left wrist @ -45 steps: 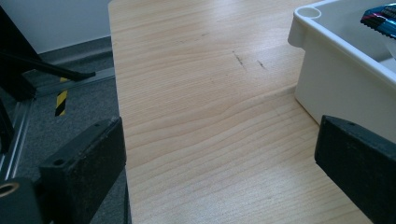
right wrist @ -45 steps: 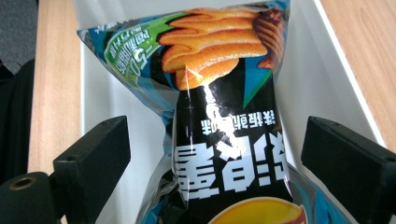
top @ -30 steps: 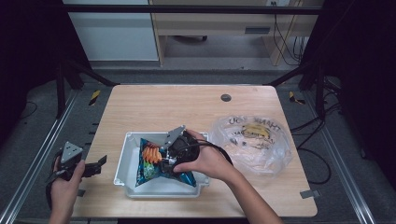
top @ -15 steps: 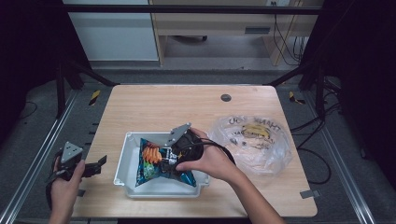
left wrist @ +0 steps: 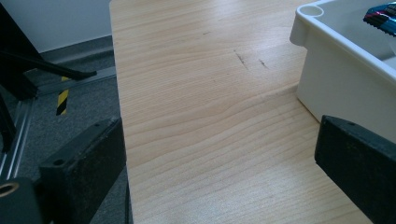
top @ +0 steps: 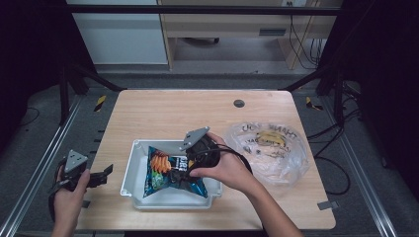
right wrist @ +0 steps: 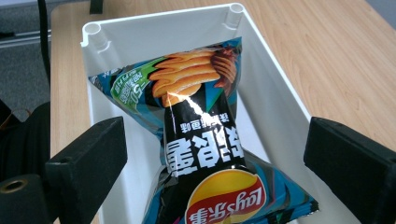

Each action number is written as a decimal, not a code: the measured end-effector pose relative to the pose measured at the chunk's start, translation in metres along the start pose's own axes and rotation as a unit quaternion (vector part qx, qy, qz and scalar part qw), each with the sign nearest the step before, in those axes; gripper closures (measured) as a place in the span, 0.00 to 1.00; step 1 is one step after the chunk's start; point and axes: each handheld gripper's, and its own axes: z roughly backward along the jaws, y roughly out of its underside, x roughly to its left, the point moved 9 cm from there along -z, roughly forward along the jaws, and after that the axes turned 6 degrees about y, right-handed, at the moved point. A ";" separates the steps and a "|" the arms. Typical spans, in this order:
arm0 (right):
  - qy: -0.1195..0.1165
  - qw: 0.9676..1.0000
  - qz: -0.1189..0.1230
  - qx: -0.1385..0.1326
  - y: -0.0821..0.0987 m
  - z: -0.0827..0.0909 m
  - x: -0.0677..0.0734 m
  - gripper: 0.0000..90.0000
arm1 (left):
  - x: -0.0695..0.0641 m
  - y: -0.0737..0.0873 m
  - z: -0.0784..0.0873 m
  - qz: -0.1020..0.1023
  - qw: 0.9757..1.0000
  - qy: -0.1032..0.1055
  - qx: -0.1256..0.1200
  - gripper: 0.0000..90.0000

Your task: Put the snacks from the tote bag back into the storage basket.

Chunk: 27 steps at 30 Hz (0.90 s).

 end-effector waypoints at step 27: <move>0.088 0.993 -0.063 -0.049 -0.002 0.037 -0.030 0.05 | 0.000 0.000 0.000 0.000 1.000 -0.001 0.000 0.02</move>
